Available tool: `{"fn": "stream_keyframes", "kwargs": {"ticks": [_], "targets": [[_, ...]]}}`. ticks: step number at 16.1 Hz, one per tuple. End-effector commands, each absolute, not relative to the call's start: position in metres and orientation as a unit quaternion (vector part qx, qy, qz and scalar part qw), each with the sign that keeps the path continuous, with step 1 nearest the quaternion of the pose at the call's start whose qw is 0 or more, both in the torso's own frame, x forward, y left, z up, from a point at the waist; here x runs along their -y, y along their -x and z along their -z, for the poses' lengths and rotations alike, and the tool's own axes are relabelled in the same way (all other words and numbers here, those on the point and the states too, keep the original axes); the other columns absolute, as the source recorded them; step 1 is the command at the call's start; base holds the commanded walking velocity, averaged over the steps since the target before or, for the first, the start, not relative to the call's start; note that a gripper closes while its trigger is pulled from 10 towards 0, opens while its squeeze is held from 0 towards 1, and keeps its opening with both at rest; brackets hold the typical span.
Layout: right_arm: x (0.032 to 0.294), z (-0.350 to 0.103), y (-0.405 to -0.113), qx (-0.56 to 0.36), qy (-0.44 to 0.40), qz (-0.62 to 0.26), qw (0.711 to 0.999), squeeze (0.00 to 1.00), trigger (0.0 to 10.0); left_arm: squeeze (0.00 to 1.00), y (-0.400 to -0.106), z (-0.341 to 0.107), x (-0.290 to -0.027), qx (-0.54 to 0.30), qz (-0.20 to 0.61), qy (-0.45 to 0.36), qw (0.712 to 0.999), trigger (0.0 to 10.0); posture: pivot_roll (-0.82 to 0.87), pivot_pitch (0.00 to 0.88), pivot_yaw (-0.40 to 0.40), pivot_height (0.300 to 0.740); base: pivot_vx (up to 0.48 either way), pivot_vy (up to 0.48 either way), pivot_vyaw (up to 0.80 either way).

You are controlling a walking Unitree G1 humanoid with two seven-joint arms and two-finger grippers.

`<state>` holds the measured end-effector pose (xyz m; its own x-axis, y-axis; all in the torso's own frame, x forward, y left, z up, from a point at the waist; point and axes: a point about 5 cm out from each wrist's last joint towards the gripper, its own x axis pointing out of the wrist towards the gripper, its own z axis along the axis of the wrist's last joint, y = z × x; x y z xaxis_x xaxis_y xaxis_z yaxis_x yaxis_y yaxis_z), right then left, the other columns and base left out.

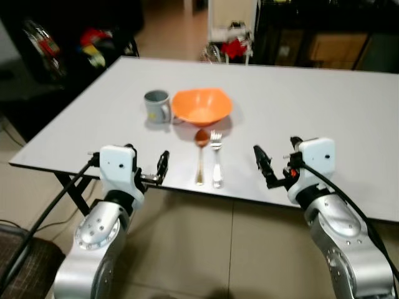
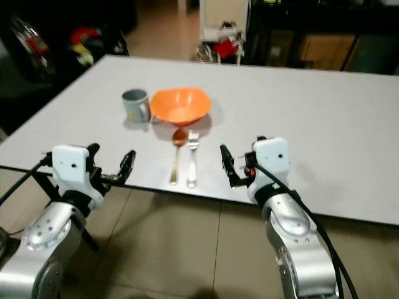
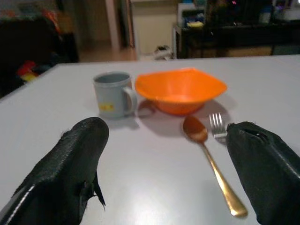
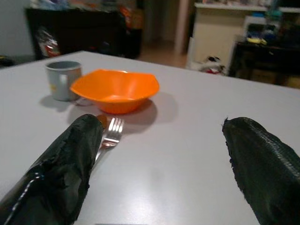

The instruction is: Setting the table

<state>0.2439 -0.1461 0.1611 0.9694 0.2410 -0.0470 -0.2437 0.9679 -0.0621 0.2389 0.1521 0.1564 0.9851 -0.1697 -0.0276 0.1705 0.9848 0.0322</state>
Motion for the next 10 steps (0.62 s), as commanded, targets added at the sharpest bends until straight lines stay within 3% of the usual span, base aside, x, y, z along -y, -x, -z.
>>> {"fn": "stream_keyframes", "kwargs": {"ticks": [1, 10], "targets": [[0.1371, -0.1620, -0.2458, -0.014, 0.017, -0.147, 0.989, 1.00, 10.0, 0.00, -0.2413, -0.1601, -0.1605, -0.006, 0.068, -0.034, 0.997, 10.0, 0.09, 0.000, 0.067, 0.740, 0.000, 0.000, 0.80], [0.1417, -0.1561, -0.2496, -0.024, 0.001, -0.141, 0.990, 1.00, 10.0, 0.00, -0.2490, -0.1605, -0.1545, -0.004, 0.078, -0.054, 0.996, 10.0, 0.07, 0.000, 0.065, 0.740, 0.000, 0.000, 0.80]]}}
